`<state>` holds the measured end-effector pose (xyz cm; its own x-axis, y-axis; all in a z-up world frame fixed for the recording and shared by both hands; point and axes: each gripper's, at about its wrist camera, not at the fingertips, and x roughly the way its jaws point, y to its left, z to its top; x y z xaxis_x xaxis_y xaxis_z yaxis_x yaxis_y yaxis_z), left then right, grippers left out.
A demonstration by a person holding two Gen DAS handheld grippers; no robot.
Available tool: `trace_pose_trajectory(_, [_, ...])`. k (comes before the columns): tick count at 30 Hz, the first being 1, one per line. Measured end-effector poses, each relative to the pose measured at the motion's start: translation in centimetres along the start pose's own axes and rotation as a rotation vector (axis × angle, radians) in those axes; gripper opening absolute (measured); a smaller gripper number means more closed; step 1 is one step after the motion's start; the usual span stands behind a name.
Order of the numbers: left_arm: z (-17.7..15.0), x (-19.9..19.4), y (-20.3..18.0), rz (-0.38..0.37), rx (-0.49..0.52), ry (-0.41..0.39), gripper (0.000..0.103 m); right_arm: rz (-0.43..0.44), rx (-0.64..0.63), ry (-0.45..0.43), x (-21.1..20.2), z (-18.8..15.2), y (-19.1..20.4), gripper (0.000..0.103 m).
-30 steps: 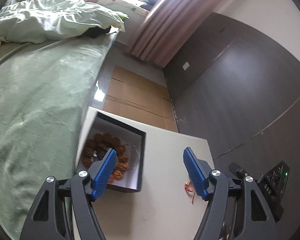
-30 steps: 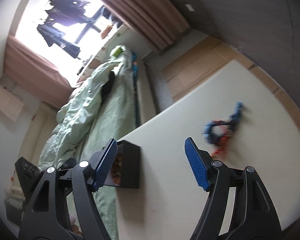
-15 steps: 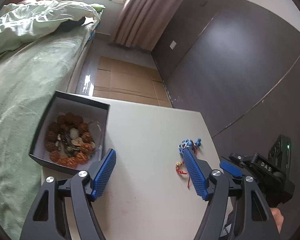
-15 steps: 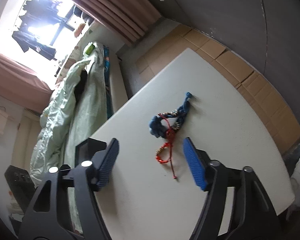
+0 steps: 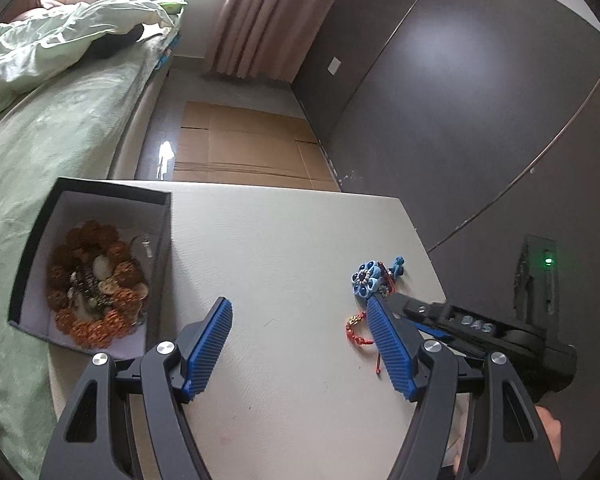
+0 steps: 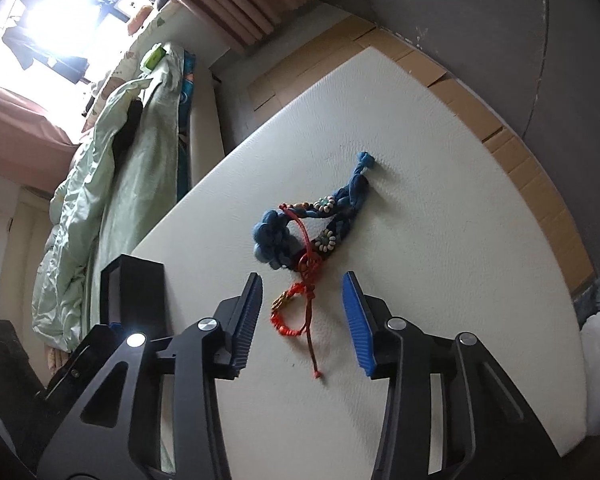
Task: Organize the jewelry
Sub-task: 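Move the right tool to the blue knotted figure and grasp its red string, then close the left tool on the blue knotted figure body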
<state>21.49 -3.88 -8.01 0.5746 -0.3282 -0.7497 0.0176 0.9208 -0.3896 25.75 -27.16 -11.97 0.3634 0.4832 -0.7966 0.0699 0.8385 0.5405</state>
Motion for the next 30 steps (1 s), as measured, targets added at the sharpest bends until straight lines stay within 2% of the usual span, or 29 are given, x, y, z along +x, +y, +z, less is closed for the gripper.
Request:
trace_pose_trajectory(2, [0.2, 0.7, -0.2, 0.001, -0.002, 0.009, 0.068, -0.003, 0.019, 0.009, 0.8, 0.2, -0.4, 0.017])
trace_pose_trajectory(4, [0.4, 1.4, -0.4, 0.001, -0.005, 0.018, 0.068, 0.004, 0.019, 0.033, 1.5, 0.3, -0.6, 0.005])
trace_pose_trajectory(11, [1.0, 3.7, -1.7, 0.002, 0.002, 0.046, 0.067, 0.08, 0.021, -0.012, -0.7, 1.1, -0.5, 0.004])
trace_pose_trajectory(16, [1.3, 5.5, -3.2, -0.011, 0.014, 0.064, 0.066, 0.108, 0.071, -0.052, -2.7, 1.8, -1.8, 0.004])
trace_pose_trajectory(22, [1.3, 7.8, -5.3, -0.01, 0.043, 0.084, 0.055, 0.113, 0.096, -0.109, -5.1, 2.3, -2.3, 0.004])
trace_pose_trajectory(30, [1.2, 10.8, -6.7, 0.014, 0.071, 0.108, 0.051, 0.15, 0.131, -0.125, -6.3, 2.7, -3.5, 0.004])
